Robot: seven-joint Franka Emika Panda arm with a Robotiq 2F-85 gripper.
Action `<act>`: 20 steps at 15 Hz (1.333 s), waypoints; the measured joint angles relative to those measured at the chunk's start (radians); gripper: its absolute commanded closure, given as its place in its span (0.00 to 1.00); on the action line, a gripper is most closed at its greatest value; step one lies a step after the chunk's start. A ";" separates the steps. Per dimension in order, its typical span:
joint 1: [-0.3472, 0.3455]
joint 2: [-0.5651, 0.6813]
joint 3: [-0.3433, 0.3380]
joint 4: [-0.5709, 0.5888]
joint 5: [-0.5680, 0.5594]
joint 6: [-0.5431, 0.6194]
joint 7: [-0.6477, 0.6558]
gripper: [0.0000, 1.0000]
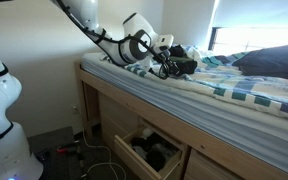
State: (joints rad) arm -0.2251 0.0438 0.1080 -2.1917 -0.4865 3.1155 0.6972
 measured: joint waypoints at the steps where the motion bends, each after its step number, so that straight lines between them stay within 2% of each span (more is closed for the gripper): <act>1: 0.001 -0.016 0.002 -0.009 0.000 0.000 0.000 0.00; 9: 0.045 -0.227 0.007 -0.131 0.004 -0.005 -0.012 0.00; 12: 0.118 -0.285 -0.012 -0.187 0.034 -0.007 -0.064 0.00; 14: 0.194 -0.316 -0.041 -0.220 0.068 -0.039 -0.117 0.00; 16: 0.260 -0.346 -0.060 -0.245 0.141 -0.106 -0.192 0.00; 18: 0.299 -0.376 -0.055 -0.259 0.279 -0.196 -0.317 0.00; 20: 0.319 -0.410 -0.051 -0.259 0.366 -0.302 -0.395 0.00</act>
State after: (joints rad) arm 0.0941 -0.3661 0.0568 -2.4507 -0.1208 2.8140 0.3019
